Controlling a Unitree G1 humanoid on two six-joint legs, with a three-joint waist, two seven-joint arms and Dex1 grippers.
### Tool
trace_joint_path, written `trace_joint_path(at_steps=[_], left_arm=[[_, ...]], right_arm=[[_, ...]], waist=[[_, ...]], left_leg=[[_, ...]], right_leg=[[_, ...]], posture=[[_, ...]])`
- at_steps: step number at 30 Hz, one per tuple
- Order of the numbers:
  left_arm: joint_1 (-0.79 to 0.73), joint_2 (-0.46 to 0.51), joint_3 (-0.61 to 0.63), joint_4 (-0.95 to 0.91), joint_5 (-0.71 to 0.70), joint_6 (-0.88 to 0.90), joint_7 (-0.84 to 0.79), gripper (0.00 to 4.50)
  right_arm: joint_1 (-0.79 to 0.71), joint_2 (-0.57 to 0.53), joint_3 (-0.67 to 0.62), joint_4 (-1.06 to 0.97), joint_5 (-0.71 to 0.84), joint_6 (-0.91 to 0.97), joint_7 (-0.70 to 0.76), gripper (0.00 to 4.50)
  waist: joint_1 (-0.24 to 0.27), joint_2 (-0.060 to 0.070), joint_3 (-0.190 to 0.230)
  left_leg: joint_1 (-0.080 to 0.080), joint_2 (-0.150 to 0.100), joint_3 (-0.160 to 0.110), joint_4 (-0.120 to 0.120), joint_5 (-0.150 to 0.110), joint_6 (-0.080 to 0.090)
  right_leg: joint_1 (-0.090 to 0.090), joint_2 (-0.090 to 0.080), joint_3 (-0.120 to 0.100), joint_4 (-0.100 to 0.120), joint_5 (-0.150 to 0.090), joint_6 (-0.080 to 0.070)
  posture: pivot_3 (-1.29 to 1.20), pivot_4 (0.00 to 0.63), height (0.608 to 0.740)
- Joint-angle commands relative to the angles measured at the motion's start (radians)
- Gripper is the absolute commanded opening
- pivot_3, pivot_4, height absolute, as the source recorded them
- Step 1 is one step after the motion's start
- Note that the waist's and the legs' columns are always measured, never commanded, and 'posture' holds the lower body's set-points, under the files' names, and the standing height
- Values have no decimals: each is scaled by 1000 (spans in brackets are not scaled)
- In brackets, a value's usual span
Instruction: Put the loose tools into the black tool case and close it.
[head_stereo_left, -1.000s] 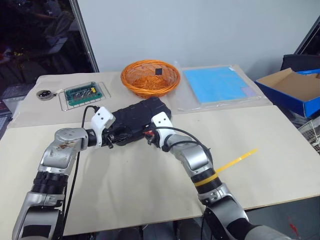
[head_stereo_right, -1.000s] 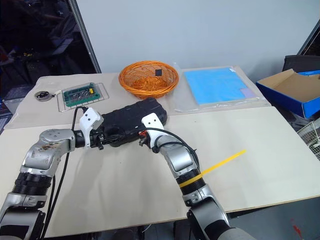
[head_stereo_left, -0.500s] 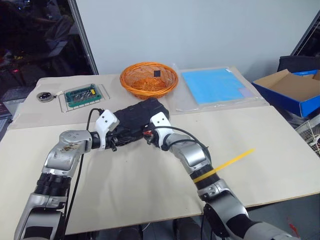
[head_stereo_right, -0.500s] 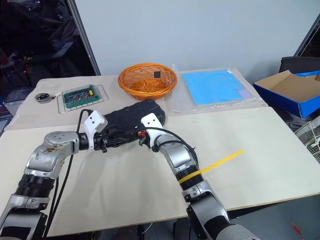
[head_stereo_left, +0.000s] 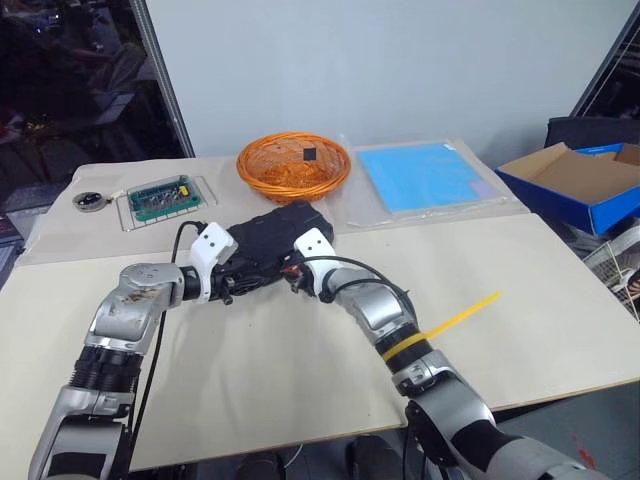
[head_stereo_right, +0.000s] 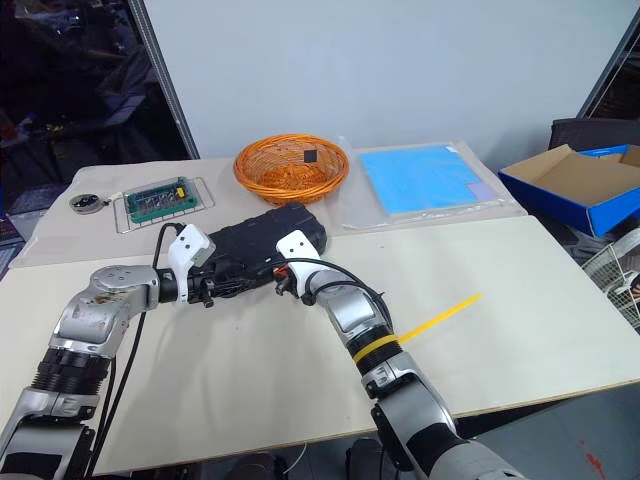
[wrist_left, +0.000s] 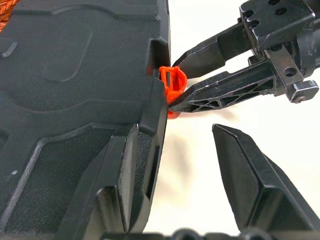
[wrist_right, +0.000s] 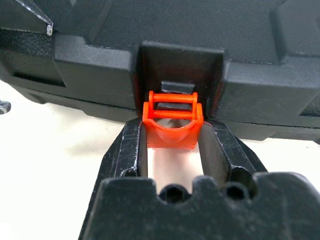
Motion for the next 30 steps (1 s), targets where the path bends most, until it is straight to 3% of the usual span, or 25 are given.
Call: trace_joint_path(at_steps=[1,9,19,30], left_arm=[[0,-6,-11,26,10,12,9,2533],[7,3,-7,32,13,2,10,2533],[16,2,-8,37,14,-9,11,2533],[32,-3,5,-12,-2,16,28,2533]], right_arm=[[50,-17,35,146,-49,22,-12,1195],[5,154,-198,97,148,45,-123,1195],[-32,148,-41,213,45,-23,-300,1194],[-44,99,51,364,8,-79,-205,1193]], waist=[[0,0,-1],[6,0,0],[17,1,0],[16,4,-2]], left_leg=[[0,0,0,0,0,0],[-3,2,0,-1,-1,-1],[-1,4,0,-3,-4,-7],[0,6,0,-4,-5,-8]], right_leg=[[0,0,0,0,0,0],[-1,0,-1,0,0,0],[-1,-2,-3,-10,-4,-8],[0,-2,-3,-11,-4,-8]], posture=[[0,150,740],[0,150,740],[0,150,740],[0,150,740]])
